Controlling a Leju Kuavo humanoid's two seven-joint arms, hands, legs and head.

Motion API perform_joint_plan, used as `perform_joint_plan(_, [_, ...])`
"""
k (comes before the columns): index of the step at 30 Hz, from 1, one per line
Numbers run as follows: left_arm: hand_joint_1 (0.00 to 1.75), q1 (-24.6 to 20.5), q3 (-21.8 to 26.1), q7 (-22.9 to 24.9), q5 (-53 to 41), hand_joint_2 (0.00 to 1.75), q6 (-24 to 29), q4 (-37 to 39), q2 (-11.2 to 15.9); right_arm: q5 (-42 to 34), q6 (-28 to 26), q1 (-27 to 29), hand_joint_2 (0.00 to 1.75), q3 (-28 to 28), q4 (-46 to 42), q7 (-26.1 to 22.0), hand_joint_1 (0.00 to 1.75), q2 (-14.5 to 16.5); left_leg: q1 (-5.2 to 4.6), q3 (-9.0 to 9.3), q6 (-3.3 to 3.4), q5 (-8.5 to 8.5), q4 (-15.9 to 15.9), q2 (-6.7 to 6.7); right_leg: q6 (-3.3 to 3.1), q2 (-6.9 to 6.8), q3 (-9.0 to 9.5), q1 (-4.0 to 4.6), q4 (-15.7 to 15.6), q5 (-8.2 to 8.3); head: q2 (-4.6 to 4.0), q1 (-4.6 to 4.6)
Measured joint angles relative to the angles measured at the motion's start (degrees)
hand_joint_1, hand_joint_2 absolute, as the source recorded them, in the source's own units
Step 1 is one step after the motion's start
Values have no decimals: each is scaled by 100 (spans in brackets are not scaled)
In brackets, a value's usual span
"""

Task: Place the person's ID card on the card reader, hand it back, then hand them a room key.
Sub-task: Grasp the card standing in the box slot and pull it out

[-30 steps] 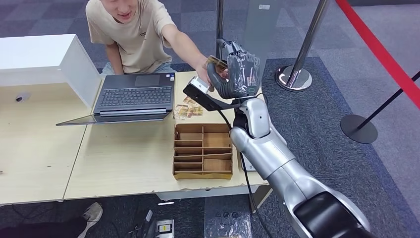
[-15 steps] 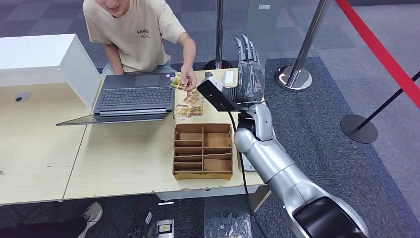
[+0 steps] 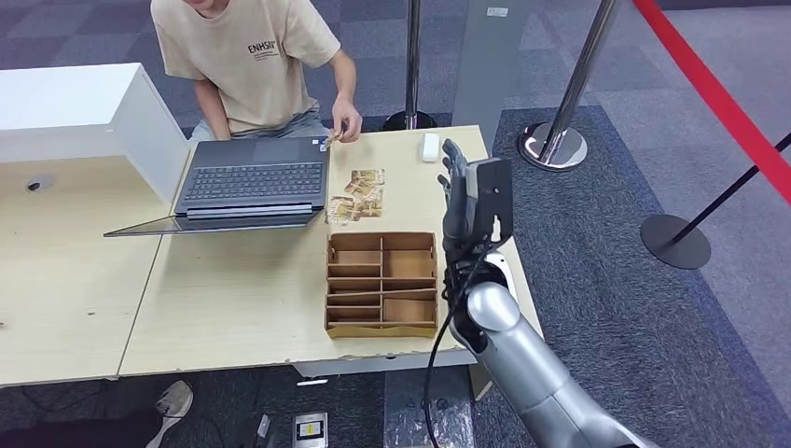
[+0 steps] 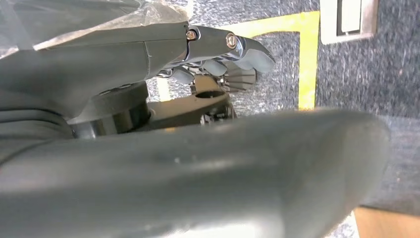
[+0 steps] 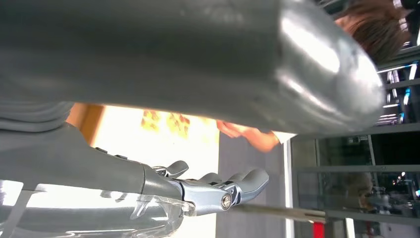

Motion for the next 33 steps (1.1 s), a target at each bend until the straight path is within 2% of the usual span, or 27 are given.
perform_joint_plan(1, [0, 22, 23, -20, 21, 175, 12, 2, 9, -21, 40, 187, 0, 21, -244, -24, 0, -68, 0, -1, 0, 0, 0, 0, 0, 0, -1, 0, 0, 0, 0, 1])
perform_joint_plan(5, [0, 102, 105, -50, 92, 175, 37, 4, 40, 312, 152, 876, 175, 123, -1070, 1, 0, -328, 0, -4, 1, -1, -2, 1, 1, 0, -1, 0, -2, -1, 0, 2])
perform_joint_plan(9, [0, 154, 151, -68, 138, 175, 39, 9, 62, 888, 99, 1427, 175, 272, -1595, 90, 0, -499, 0, -4, 1, 0, -2, 0, 0, 0, -1, 0, -2, 0, 0, 1])
perform_joint_plan(13, [0, 173, 208, -87, 173, 175, 39, 10, 64, 2067, -275, 1716, 175, 483, -1861, 435, 0, -630, 0, -4, 1, 2, -2, 1, -2, 0, 1, 0, -1, 2, 0, 1])
perform_joint_plan(17, [0, 174, 222, -36, 175, 175, 39, 10, 64, 3558, -766, 1806, 175, 703, -1886, 935, 0, -735, 0, -3, 1, 4, -1, 1, -2, 0, 1, 0, -1, 3, 0, 2])
perform_joint_plan(21, [0, 172, 228, 2, 167, 175, 38, 10, 65, 4387, -863, 1808, 175, 884, -1821, 1266, 0, -822, 0, -4, 1, 5, -1, 1, -2, 0, 1, -1, -1, 4, 0, 2])
perform_joint_plan(26, [0, 160, 226, 107, 147, 175, 33, 10, 67, 5822, -832, 1735, 175, 1065, -1674, 1821, 0, -940, 0, -4, 1, 5, -1, 1, -2, 0, 1, -1, -1, 3, 0, 2])
perform_joint_plan(29, [0, 153, 226, 150, 139, 175, 33, 10, 73, 6108, -763, 1690, 175, 1146, -1528, 1973, 0, -993, 0, -4, 1, 5, -1, 1, -2, 0, 1, -1, -1, 4, 0, 1])
perform_joint_plan(33, [0, 142, 225, 167, 138, 175, 33, 10, 77, 5996, -680, 1644, 175, 1215, -1313, 1998, 0, -1022, 0, -4, 1, 5, -1, 0, -2, 0, 2, -1, -1, 4, 0, 1])
